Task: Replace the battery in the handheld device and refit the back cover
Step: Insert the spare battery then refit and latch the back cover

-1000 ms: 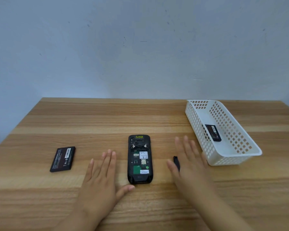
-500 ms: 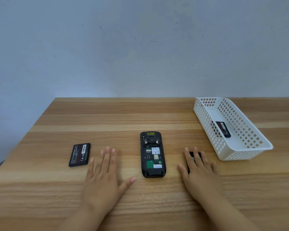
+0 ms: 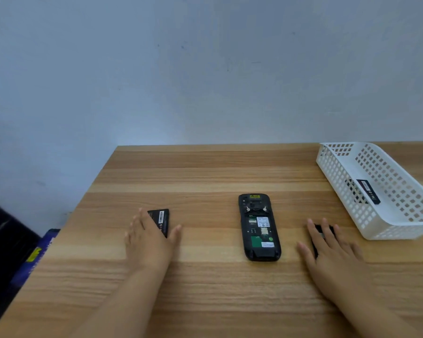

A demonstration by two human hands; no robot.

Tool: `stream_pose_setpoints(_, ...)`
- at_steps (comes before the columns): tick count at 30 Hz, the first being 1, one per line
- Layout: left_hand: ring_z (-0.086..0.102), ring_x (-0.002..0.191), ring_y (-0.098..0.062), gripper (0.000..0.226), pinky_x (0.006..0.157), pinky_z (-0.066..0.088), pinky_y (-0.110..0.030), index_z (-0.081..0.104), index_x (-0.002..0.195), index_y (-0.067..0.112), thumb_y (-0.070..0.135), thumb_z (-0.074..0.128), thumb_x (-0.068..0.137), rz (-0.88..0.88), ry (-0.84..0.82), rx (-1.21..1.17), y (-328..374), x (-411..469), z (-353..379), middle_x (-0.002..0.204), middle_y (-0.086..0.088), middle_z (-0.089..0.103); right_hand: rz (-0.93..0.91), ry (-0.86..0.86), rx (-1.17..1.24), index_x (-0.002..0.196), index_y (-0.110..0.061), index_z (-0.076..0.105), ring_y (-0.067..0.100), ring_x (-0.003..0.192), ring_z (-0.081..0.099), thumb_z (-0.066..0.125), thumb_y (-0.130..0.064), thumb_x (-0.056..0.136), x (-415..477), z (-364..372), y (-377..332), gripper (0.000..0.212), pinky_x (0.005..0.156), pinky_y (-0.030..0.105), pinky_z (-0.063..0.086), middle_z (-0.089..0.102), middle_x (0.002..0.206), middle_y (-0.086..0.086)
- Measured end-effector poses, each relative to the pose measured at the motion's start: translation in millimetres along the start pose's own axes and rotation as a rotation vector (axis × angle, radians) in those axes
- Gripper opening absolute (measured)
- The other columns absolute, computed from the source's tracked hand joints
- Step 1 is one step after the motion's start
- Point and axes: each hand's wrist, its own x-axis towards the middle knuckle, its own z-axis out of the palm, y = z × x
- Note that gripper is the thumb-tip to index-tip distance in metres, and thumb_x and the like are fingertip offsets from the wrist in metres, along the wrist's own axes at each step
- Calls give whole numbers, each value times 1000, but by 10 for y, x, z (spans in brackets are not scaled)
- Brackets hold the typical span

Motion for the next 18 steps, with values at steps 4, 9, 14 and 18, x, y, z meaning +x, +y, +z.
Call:
stream_pose_setpoints(4, 21, 135, -30, 95, 111, 20, -41, 11, 139, 1, 48, 63, 75, -9, -2, -116, 1, -21, 23, 147, -18, 26, -3, 2, -4, 146, -38, -5, 15, 146, -1, 9, -62, 89, 0, 0, -6, 63, 118, 41, 10, -3, 159, -6)
stream_pose_setpoints(9, 23, 134, -30, 86, 110, 23, -42, 15, 139, 2, 41, 62, 79, -51, 5, -171, 9, -32, 37, 146, -17, 29, -3, 10, -3, 146, -38, -4, 15, 146, 0, 10, -61, 90, -12, -8, -23, 63, 118, 40, 11, -2, 159, -7)
stream_pose_setpoints(14, 39, 123, -35, 69, 100, 36, -48, 25, 136, 4, 31, 60, 83, -120, -16, -206, -3, -9, 56, 137, -19, 41, 5, 3, -15, 146, -39, -5, 15, 146, 0, 10, -61, 89, -9, -12, -31, 63, 118, 40, 12, -2, 159, -7)
stream_pose_setpoints(18, 51, 103, -36, 47, 79, 43, -41, 41, 120, 4, 20, 61, 82, -120, -12, -238, 28, -16, -22, 116, -18, 54, 5, -61, -25, 146, -36, -9, 16, 146, -4, 9, -61, 90, 18, -34, -7, 64, 118, 41, 9, -7, 159, -5)
